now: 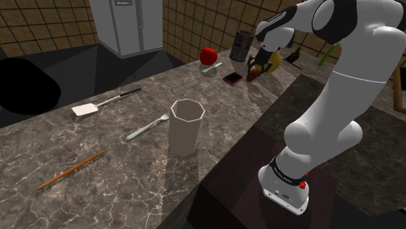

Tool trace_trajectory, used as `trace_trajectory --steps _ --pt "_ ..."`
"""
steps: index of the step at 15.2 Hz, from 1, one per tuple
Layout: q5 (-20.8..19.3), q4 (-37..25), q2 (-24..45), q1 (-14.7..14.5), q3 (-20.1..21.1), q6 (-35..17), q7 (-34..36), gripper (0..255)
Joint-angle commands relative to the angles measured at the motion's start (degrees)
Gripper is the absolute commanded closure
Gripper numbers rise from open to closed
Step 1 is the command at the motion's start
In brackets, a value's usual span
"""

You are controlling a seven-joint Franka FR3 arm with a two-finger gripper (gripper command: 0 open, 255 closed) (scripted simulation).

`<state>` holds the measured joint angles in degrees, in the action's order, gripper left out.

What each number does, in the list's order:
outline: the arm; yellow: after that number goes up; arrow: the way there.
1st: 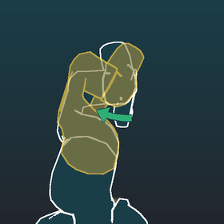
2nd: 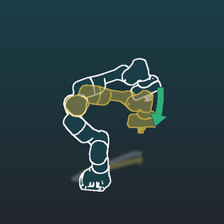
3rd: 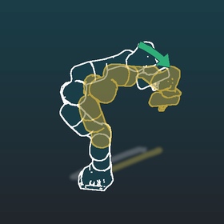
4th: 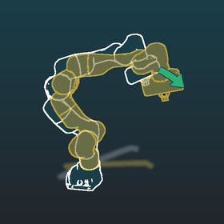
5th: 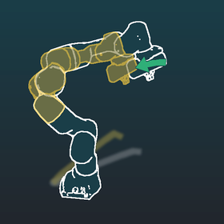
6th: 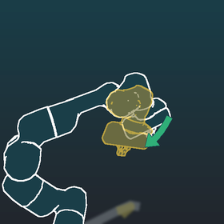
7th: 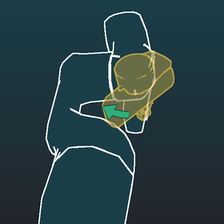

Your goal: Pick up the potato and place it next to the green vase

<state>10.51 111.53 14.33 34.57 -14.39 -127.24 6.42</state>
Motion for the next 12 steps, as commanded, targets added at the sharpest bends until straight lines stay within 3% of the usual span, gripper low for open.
trace_trajectory --steps 1,10,11,12 --pt "0.4 0.7 0.7 0.0 0.1 -1.3 -0.3 255" --pt "0.7 1.1 1.4 0.1 0.2 -2.5 -0.6 255" --pt "0.7 1.1 1.4 0.1 0.2 -2.5 -0.6 0" --pt "0.7 1.4 1.4 0.1 0.3 -2.6 -0.6 0"
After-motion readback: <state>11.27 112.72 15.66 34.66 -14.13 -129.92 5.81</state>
